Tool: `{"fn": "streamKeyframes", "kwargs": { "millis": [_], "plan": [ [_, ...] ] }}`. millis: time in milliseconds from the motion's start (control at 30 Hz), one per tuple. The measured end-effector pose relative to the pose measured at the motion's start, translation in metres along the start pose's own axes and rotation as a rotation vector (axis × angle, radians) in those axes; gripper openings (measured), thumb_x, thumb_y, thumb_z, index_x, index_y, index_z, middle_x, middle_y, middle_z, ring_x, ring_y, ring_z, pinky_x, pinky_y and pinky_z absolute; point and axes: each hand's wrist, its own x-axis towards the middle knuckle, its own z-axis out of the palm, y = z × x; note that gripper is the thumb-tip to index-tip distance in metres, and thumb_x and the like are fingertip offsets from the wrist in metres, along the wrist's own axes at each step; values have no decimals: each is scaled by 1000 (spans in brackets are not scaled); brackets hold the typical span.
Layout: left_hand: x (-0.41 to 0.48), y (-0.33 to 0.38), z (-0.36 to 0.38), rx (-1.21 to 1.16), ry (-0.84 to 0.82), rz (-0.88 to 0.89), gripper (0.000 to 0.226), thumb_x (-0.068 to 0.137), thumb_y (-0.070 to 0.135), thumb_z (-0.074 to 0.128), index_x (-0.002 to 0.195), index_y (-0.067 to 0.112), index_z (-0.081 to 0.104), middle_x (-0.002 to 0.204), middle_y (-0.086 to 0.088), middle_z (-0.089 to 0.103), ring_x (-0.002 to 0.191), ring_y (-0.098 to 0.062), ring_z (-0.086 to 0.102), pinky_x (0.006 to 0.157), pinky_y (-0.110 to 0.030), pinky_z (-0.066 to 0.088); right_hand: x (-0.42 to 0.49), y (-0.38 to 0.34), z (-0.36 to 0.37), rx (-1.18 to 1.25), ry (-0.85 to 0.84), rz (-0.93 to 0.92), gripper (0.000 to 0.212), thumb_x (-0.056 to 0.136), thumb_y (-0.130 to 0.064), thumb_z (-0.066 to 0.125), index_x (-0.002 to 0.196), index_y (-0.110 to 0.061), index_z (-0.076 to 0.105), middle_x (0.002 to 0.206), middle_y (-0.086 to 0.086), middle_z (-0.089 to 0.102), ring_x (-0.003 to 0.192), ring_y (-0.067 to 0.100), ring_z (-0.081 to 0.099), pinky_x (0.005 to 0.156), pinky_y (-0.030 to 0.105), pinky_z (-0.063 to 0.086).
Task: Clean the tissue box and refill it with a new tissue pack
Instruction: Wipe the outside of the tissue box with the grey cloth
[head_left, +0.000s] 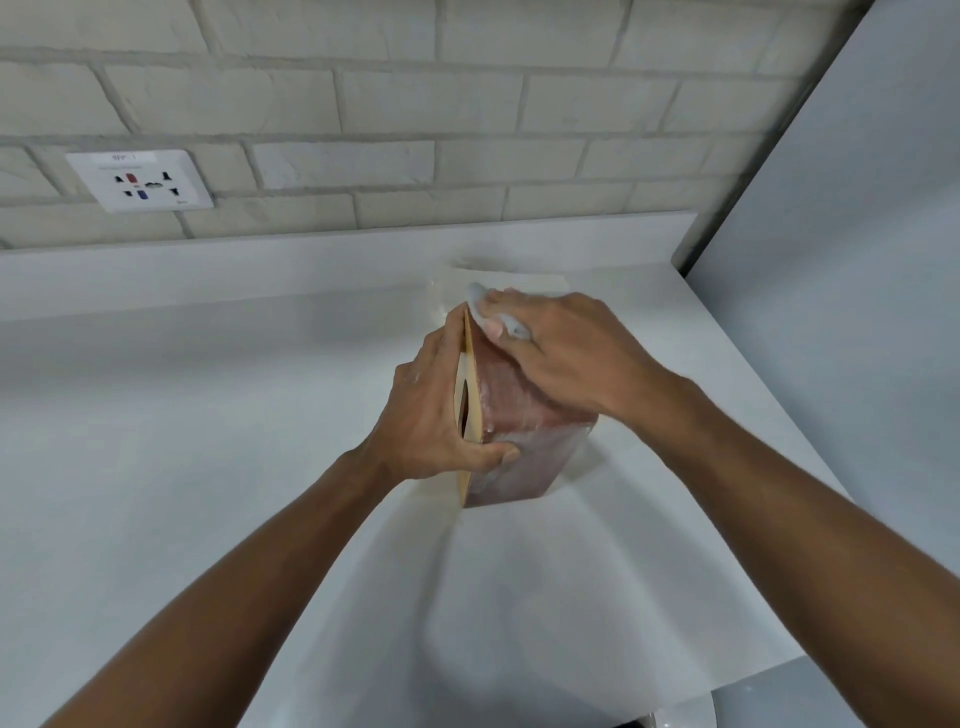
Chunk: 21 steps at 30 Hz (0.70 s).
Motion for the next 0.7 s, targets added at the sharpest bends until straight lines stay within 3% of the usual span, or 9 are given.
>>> {"fn": "streamKeyframes", "kwargs": {
  "millis": [100,267,333,367,433,500,567,633,700],
  "plan": [
    [-2,0,1,-14,5,-10,144,48,78,69,164,16,11,149,2,43,138,-19,42,113,-50,37,-4,4,1,43,-61,-76,44,104,-49,33,143,-38,47,150,-16,45,138,9,42,110,23,28],
    [-1,0,4,-14,-2,-10,149,49,80,70,166,17,1,160,-4,35,148,-23,36,118,-54,32,-2,39,-12,218,17,115,40,102,-56,34,130,-45,60,130,-17,64,119,6,57,94,26,43],
    [-2,-1,3,-6,-5,-9,150,50,81,68,166,18,-2,161,-3,33,149,-23,34,119,-54,31,-3,49,-6,435,5,179,36,98,-60,40,117,-47,67,112,-17,72,100,1,65,81,27,50],
    [-2,-2,3,-1,-9,-8,150,50,81,68,166,18,-4,162,-3,32,149,-23,34,119,-55,30,-3,52,-6,620,28,237,35,97,-58,46,106,-40,74,103,-9,75,94,7,69,81,34,55],
    [-1,-2,2,12,-22,-4,152,49,82,68,166,19,-6,163,-3,31,151,-23,31,119,-57,29,-4,61,-12,1018,157,406,33,97,-44,57,83,-26,80,92,3,78,88,18,74,86,42,56],
    [-1,-2,2,12,-28,-6,152,49,82,67,166,19,-8,164,-2,29,152,-22,29,120,-58,28,-9,66,-19,1163,305,483,33,97,-39,60,72,-28,81,85,1,78,82,17,75,80,37,55],
    [-1,-2,3,4,-21,-8,152,49,83,67,166,19,-8,165,-1,28,153,-21,28,120,-57,28,-13,65,-19,1051,288,447,32,94,-49,57,83,-30,80,83,7,76,75,23,73,68,40,56],
    [-1,-2,4,3,-16,-7,151,50,83,66,165,20,-8,164,-1,27,152,-21,28,119,-56,28,-21,56,-10,695,173,298,37,93,-59,49,107,-37,75,91,1,75,70,13,70,58,33,55],
    [-1,-3,5,4,-20,0,151,50,82,66,165,20,-8,165,-1,27,152,-20,28,119,-56,30,-26,48,-1,243,96,75,42,101,-52,41,134,-34,60,131,-11,65,107,3,64,90,19,48]
  ]
}}
